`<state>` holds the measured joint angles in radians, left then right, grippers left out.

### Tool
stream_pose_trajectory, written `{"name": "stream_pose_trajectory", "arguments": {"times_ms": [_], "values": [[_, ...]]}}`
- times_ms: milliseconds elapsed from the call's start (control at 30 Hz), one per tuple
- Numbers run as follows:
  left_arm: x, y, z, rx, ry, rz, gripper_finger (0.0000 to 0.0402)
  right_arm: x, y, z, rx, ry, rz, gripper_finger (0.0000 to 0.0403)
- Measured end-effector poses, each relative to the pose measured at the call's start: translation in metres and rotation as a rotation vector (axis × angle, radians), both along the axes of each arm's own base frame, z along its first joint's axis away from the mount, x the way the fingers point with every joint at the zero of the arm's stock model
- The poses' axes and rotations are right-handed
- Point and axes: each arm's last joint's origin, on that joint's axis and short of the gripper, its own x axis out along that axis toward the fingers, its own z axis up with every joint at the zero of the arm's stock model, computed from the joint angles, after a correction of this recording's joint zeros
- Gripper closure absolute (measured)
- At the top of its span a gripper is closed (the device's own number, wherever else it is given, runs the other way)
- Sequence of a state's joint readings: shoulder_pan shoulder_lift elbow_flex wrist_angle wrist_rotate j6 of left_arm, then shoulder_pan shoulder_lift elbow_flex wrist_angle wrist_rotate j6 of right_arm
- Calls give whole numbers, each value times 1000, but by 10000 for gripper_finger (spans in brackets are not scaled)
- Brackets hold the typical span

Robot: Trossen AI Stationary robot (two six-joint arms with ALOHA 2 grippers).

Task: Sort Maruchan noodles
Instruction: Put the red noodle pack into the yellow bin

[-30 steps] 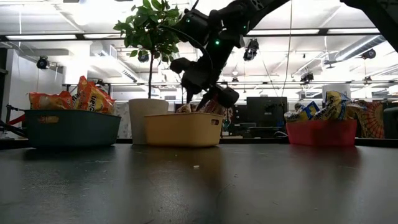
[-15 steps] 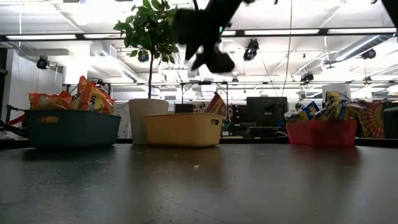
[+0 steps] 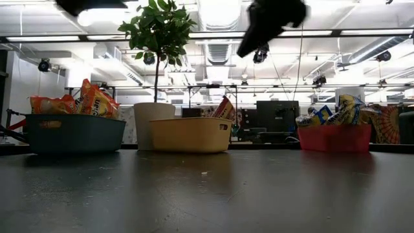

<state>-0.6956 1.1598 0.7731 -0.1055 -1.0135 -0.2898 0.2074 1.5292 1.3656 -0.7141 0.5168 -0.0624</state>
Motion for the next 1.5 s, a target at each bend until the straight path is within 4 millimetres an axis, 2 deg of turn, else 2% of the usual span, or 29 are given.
{"name": "stream_pose_trajectory", "arguments": {"times_ms": [100,167,267,400,533,733,1033,1167,1233,1333,1400,1500], "values": [[5,-7,-14,-257,149,-119,239,-18,15,-20,12,-64,65,259],[7,-11,-18,-444,304,-128,248,-29,22,-31,13,-114,108,259],[8,-19,-24,-653,620,-33,264,-42,25,-44,31,-205,139,259],[7,-37,-38,-795,1032,94,289,-53,23,-55,41,-307,153,259],[7,-57,-57,-816,1329,184,316,-58,21,-62,47,-371,166,259],[5,-66,-86,-722,1537,343,350,-59,22,-66,65,-357,169,259],[6,-66,-109,-611,1540,418,365,-59,24,-66,135,-363,186,259],[15,-68,-111,-524,1415,338,365,-59,25,-67,137,-364,190,259],[36,-72,-102,-426,1187,215,365,-59,25,-66,137,-365,191,259],[66,-78,-71,-146,838,86,365,-59,25,-66,139,-366,190,259],[76,-83,-51,29,723,28,365,-59,26,-67,156,-370,180,259],[82,-87,-31,122,686,-22,365,-60,27,-69,249,-361,140,259]]}}
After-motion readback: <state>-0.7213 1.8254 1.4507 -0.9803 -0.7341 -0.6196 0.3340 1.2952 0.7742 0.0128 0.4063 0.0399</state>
